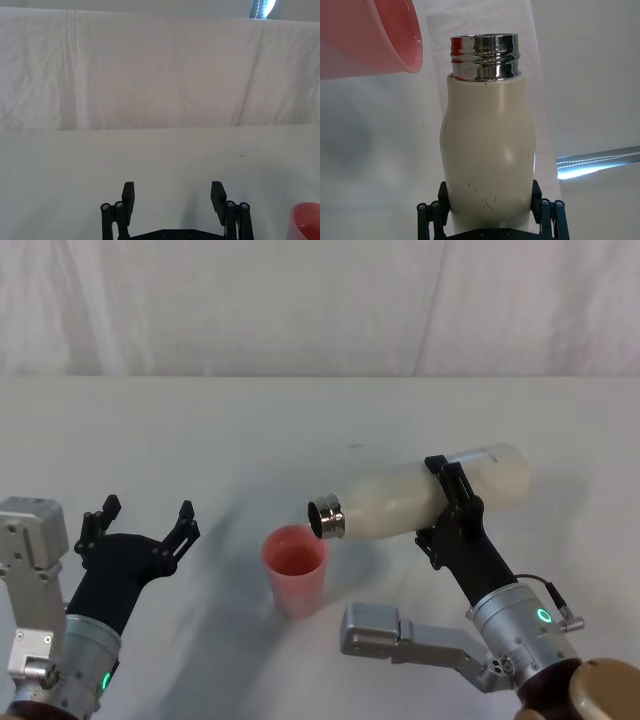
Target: Grasp the thermos with one hand and pour water into the cup lid.
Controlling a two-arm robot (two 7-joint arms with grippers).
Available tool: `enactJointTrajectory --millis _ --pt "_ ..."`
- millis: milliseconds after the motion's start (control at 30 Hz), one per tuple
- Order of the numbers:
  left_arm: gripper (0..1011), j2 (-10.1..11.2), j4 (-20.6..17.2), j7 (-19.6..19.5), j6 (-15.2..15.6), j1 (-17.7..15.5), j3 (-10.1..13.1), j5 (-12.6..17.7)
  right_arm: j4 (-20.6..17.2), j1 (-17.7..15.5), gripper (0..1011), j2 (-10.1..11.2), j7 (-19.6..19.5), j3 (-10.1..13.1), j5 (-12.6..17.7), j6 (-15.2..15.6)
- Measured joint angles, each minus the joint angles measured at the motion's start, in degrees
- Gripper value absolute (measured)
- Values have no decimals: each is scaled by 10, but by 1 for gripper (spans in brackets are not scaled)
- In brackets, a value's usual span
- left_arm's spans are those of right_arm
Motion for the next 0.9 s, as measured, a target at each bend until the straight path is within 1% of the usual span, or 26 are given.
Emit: enactJointTrajectory --millis 900 --pt "1001 0 0 0 0 0 0 0 7 13 953 10 -7 -19 -39 15"
